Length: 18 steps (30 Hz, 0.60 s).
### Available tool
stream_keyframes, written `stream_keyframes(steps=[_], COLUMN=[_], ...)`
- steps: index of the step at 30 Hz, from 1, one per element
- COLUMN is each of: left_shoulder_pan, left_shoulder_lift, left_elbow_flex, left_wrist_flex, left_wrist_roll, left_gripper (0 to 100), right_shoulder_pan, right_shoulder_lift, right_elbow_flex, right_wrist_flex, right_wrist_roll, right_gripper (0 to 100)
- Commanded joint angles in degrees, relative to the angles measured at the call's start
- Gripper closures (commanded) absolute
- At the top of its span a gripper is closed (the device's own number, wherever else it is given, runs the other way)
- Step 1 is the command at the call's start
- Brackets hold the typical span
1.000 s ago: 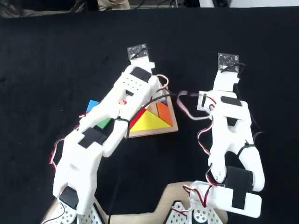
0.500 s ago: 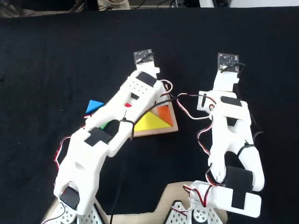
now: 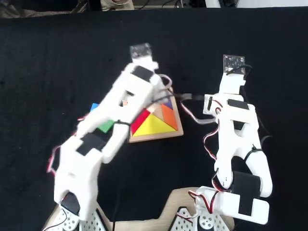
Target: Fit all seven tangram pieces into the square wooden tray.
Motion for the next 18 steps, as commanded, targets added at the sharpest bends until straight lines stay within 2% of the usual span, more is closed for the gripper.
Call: stream_keyframes(steps=[1, 4, 7, 10, 14, 18], left_shoulder_pan=[-3.3, -7.1, -13.2, -20.0, -23.3, -25.4], left_shoulder_lift=[-10.0, -15.2, -16.0, -14.2, -10.4, -10.0], left_elbow_flex=[-3.9, -3.3, -2.4, 1.9, 11.7, 16.4], left_wrist_flex=[5.6, 11.6, 18.5, 20.3, 13.4, 6.3], left_wrist_roll=[-8.8, -18.9, -34.3, -46.6, -53.0, -53.0], left_gripper=[76, 76, 76, 76, 76, 72], right_shoulder_pan=[-1.8, -1.8, -1.8, -1.9, -1.9, -2.0], right_shoulder_lift=[-0.2, -0.2, -0.2, -0.2, -0.1, 0.0], right_elbow_flex=[-3.0, -2.9, -2.9, -2.9, -2.9, -2.9], right_wrist_flex=[-0.5, -0.5, -0.5, -0.5, -0.5, -0.5], right_wrist_roll=[0.4, 0.4, 0.4, 0.4, 0.4, 0.4], right_gripper=[98.7, 98.7, 98.7, 98.7, 98.7, 98.7])
